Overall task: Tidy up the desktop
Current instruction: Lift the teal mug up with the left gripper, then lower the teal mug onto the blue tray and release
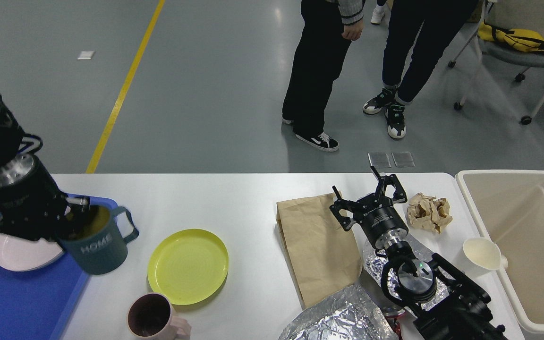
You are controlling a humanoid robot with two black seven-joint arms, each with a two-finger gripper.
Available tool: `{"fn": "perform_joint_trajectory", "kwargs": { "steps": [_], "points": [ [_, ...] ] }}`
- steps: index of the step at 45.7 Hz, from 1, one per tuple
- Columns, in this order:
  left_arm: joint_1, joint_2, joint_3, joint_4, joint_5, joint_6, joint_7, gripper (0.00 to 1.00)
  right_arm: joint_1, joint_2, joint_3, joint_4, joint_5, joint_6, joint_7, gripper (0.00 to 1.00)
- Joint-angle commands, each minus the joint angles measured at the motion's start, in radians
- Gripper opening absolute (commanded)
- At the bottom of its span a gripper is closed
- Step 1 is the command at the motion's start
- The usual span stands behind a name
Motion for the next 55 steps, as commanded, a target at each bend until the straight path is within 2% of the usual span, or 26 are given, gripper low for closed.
{"fn": "perform_joint_trajectory", "kwargs": {
  "steps": [1,10,15,19,35,36,46,55],
  "points": [
    [-0.241,-0.041,0.0,0.0,-0.001,-0.044,-0.01,0.0,0.0,-0.001,0.0,0.0,0.0,0.0,0.0,1.0],
    [-0.459,-0.07,-0.014,0.0,-0.001,-0.044,-0.01,0.0,0.0,-0.001,0.0,0.0,0.0,0.0,0.0,1.0],
    [-0.485,-0.072,-0.017,0.0,-0.001,-0.044,-0.008,0.0,0.0,-0.001,0.0,0.0,0.0,0.0,0.0,1.0],
    [-0.441,-0.07,-0.006,0.0,0.001,-0.044,-0.006,0.0,0.0,-0.001,0.0,0.0,0.0,0.0,0.0,1.0],
    [-0.07,0.003,0.158,0.002,0.047,-0.044,0.003,0.0,0.0,-0.001,0.0,0.0,0.0,0.0,0.0,1.0],
    [-0.045,0.011,0.167,0.002,0.05,-0.034,0.003,0.0,0.0,-0.001,0.0,0.0,0.0,0.0,0.0,1.0],
    [0.208,0.077,0.199,0.003,0.078,0.27,0.007,0.0,0.0,-0.001,0.0,0.0,0.0,0.0,0.0,1.0],
    [0.341,0.1,0.199,0.009,0.078,0.474,0.006,0.0,0.0,-0.001,0.0,0.002,0.0,0.0,0.0,1.0]
  ]
}}
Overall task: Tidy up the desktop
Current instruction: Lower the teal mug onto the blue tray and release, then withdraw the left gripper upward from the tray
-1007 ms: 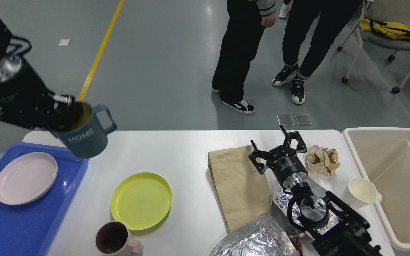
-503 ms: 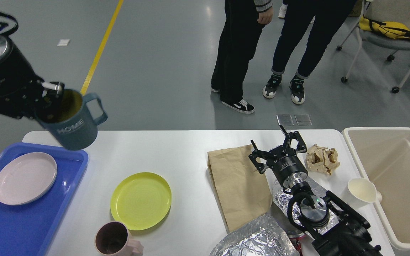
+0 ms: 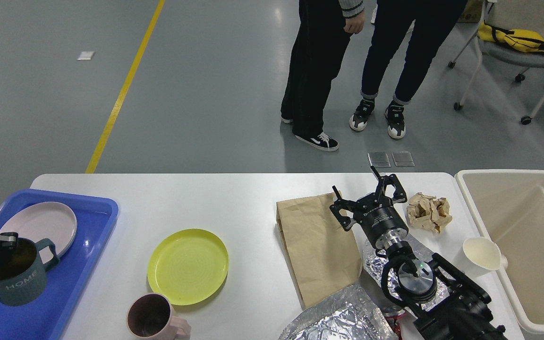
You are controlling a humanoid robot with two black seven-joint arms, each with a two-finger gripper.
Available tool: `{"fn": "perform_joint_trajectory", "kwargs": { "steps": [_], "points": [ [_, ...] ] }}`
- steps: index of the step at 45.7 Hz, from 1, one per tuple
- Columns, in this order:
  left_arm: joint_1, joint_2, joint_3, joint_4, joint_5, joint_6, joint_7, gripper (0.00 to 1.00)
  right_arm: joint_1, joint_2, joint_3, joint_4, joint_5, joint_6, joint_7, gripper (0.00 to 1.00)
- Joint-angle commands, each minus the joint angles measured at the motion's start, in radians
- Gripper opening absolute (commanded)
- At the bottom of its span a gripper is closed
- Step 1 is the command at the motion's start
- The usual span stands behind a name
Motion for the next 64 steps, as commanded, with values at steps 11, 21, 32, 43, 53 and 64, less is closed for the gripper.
{"fn": "perform_joint_trajectory", "kwargs": {
  "steps": [11,21,32,43,53,64],
  "points": [
    [0.243,0.059,-0.009,0.088,0.0,0.296,0.0,0.0,0.0,0.0,0.0,0.0,0.0,0.0,0.0,1.0],
    [0.385,0.122,-0.015,0.283,0.0,0.313,0.0,0.0,0.0,0.0,0.0,0.0,0.0,0.0,0.0,1.0],
    [0.487,0.133,-0.063,0.372,-0.001,0.315,-0.002,0.03,0.0,0.0,0.0,0.002,0.0,0.0,0.0,1.0],
    [0.491,0.133,-0.078,0.384,-0.003,0.318,0.0,0.24,0.0,0.0,0.0,0.002,0.0,0.0,0.0,1.0],
    [0.525,0.132,-0.081,0.413,-0.001,0.316,-0.005,0.4,0.0,0.0,0.0,0.002,0.0,0.0,0.0,1.0],
    [0.514,0.161,-0.081,0.423,-0.003,0.315,-0.011,0.78,0.0,0.0,0.0,0.002,0.0,0.0,0.0,1.0]
  ]
}}
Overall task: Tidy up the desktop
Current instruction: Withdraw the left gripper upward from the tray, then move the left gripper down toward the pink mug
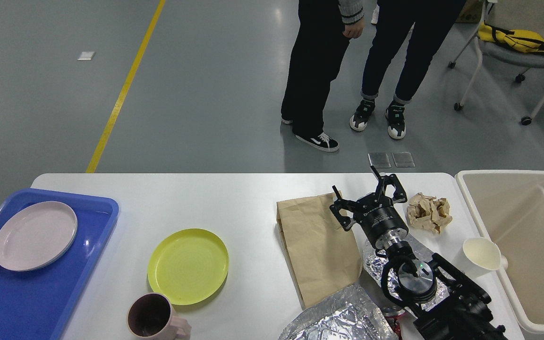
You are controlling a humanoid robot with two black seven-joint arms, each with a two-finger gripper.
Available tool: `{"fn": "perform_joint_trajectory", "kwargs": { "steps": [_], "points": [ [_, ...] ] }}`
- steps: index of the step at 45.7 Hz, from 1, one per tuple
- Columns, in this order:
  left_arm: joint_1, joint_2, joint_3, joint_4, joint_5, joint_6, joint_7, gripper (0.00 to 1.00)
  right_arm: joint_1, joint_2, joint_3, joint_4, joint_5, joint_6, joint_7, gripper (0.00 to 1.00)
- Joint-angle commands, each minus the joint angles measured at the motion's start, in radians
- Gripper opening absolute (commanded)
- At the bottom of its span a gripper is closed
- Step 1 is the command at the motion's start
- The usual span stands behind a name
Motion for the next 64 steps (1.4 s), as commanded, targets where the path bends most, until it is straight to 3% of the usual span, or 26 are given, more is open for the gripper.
{"fn": "perform_joint_trajectory", "kwargs": {
  "steps": [1,5,13,17,27,31,43,48,55,64],
  "points": [
    [-0.014,0.027,0.0,0.001,-0.001,-0.002,0.001,0.81,0.0,0.0,0.0,0.0,0.0,0.0,0.0,1.0],
    [-0.032,0.032,-0.002,0.001,-0.001,-0.006,0.007,0.92,0.0,0.0,0.0,0.0,0.0,0.0,0.0,1.0],
    [-0.13,0.075,-0.003,-0.004,-0.003,-0.074,0.007,0.96,0.0,0.0,0.0,-0.002,0.0,0.0,0.0,1.0],
    [-0.222,0.089,-0.014,-0.011,-0.004,-0.192,0.006,0.96,0.0,0.0,0.0,-0.002,0.0,0.0,0.0,1.0],
    [-0.529,0.087,-0.017,-0.039,-0.014,-0.59,0.007,0.96,0.0,0.0,0.0,0.0,0.0,0.0,0.0,1.0],
    [-0.659,0.043,-0.029,-0.086,-0.017,-0.67,0.01,0.95,0.0,0.0,0.0,-0.002,0.0,0.0,0.0,1.0],
    [-1.035,-0.262,-0.054,-0.326,-0.072,-0.675,0.03,0.95,0.0,0.0,0.0,-0.002,0.0,0.0,0.0,1.0],
    [-1.139,-0.391,-0.083,-0.39,-0.144,-0.68,0.03,0.95,0.0,0.0,0.0,-0.002,0.0,0.0,0.0,1.0],
    [-1.133,-0.467,-0.144,-0.4,-0.175,-0.672,0.032,0.95,0.0,0.0,0.0,-0.002,0.0,0.0,0.0,1.0],
    [-1.026,-0.471,-0.241,-0.412,-0.175,-0.664,0.052,0.94,0.0,0.0,0.0,-0.002,0.0,0.0,0.0,1.0]
  ]
}}
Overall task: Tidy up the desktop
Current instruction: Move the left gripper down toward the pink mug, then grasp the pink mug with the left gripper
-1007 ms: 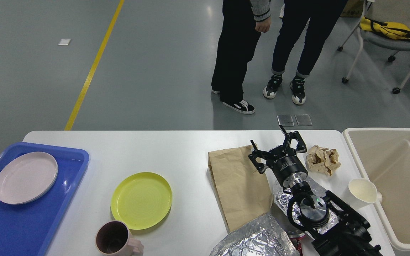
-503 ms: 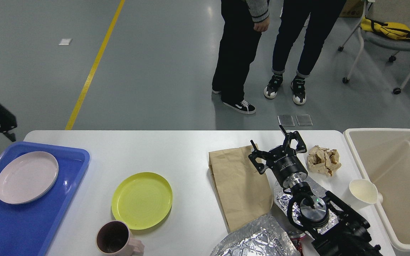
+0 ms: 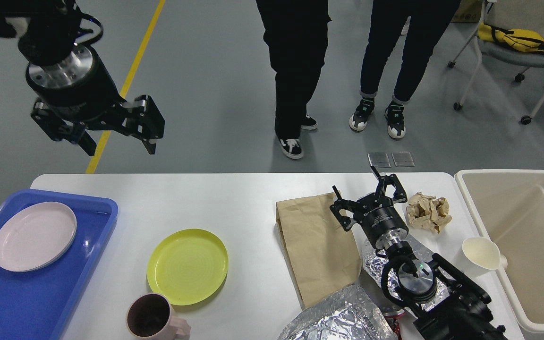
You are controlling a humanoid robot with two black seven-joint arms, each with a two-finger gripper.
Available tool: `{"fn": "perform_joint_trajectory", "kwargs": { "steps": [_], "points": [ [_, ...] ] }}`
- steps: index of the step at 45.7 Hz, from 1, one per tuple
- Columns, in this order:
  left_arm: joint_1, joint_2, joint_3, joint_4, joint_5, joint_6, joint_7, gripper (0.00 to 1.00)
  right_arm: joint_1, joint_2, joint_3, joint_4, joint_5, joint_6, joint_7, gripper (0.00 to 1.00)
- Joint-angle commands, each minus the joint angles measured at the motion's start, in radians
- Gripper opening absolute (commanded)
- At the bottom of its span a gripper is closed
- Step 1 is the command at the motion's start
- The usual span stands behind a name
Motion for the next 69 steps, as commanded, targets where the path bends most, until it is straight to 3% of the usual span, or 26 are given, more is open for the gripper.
{"fn": "perform_joint_trajectory", "kwargs": {
  "steps": [1,6,16,23,33,45,60,69],
  "points": [
    [0.076,-0.002,-0.059,-0.012,0.0,0.008,0.02,0.93,0.0,0.0,0.0,0.0,0.0,0.0,0.0,1.0],
    [0.151,-0.003,-0.086,-0.046,0.0,0.055,0.048,0.92,0.0,0.0,0.0,0.0,0.0,0.0,0.0,1.0],
    [0.263,-0.026,-0.131,-0.178,0.001,0.242,0.115,0.92,0.0,0.0,0.0,0.0,0.0,0.0,0.0,1.0],
    [0.308,-0.03,-0.154,-0.21,0.001,0.281,0.145,0.92,0.0,0.0,0.0,0.0,0.0,0.0,0.0,1.0],
    [0.423,-0.082,-0.178,-0.238,0.001,0.342,0.154,0.9,0.0,0.0,0.0,0.0,0.0,0.0,0.0,1.0],
    [0.463,-0.086,-0.191,-0.253,0.003,0.417,0.175,0.9,0.0,0.0,0.0,0.0,0.0,0.0,0.0,1.0],
    [0.561,-0.089,-0.182,-0.269,0.018,0.495,0.264,0.9,0.0,0.0,0.0,0.0,0.0,0.0,0.0,1.0],
    [0.616,-0.099,-0.179,-0.269,0.032,0.574,0.272,0.9,0.0,0.0,0.0,0.0,0.0,0.0,0.0,1.0]
  ]
}}
